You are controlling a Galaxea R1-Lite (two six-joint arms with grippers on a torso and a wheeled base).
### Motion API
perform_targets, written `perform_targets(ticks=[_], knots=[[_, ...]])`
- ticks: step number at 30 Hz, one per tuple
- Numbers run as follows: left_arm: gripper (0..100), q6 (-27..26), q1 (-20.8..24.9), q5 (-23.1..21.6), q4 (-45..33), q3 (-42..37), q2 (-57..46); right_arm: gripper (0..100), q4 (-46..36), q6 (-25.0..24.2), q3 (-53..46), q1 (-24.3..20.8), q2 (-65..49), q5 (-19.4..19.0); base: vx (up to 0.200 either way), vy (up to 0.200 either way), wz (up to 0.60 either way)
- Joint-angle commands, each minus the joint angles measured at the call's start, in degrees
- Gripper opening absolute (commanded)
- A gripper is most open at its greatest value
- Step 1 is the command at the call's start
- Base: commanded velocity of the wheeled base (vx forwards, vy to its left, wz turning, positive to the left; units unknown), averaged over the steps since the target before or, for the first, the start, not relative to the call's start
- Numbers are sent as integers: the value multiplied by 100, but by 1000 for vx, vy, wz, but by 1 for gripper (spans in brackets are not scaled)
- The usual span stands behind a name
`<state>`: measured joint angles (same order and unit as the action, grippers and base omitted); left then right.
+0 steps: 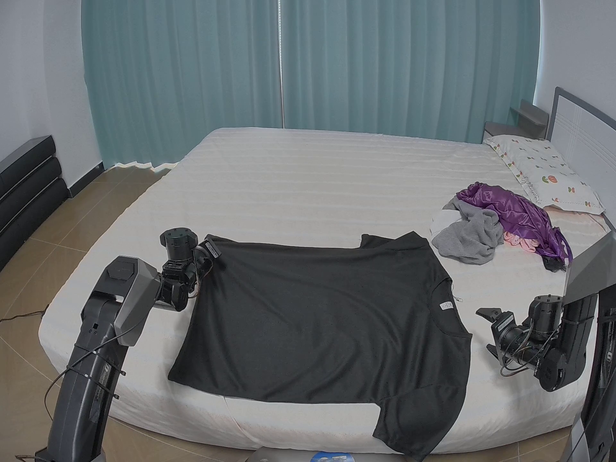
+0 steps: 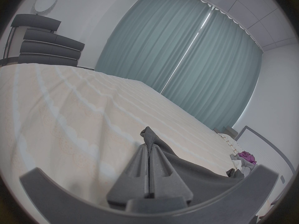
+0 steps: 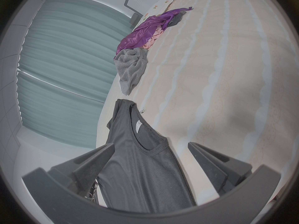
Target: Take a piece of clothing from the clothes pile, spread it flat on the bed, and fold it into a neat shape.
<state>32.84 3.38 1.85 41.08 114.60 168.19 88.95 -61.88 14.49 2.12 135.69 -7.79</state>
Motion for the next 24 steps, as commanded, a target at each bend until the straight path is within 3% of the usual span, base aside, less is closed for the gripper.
perform_targets(ticks=[1,2,11,16,18,20,24], knots=[[0,3,23,-18,-21,-1,12,100,105,0,1,-1,19,-3,0,0,0],[100,3,31,-18,-30,-1,12,100,105,0,1,-1,19,-3,0,0,0],[100,56,40,-10,23,-1,-32,100,105,0,-17,-1,10,-12,0,0,0],[100,416,40,351,5,-175,-375,100,105,0,-26,-1,10,-21,0,0,0],[100,592,40,491,5,-492,-665,100,105,0,-26,-1,10,-21,0,0,0],[100,891,14,483,23,-1476,-1465,100,105,0,-26,-1,10,-21,0,0,0],[100,1172,23,8,260,-3225,-2660,100,105,0,-26,-1,10,-21,0,0,0]])
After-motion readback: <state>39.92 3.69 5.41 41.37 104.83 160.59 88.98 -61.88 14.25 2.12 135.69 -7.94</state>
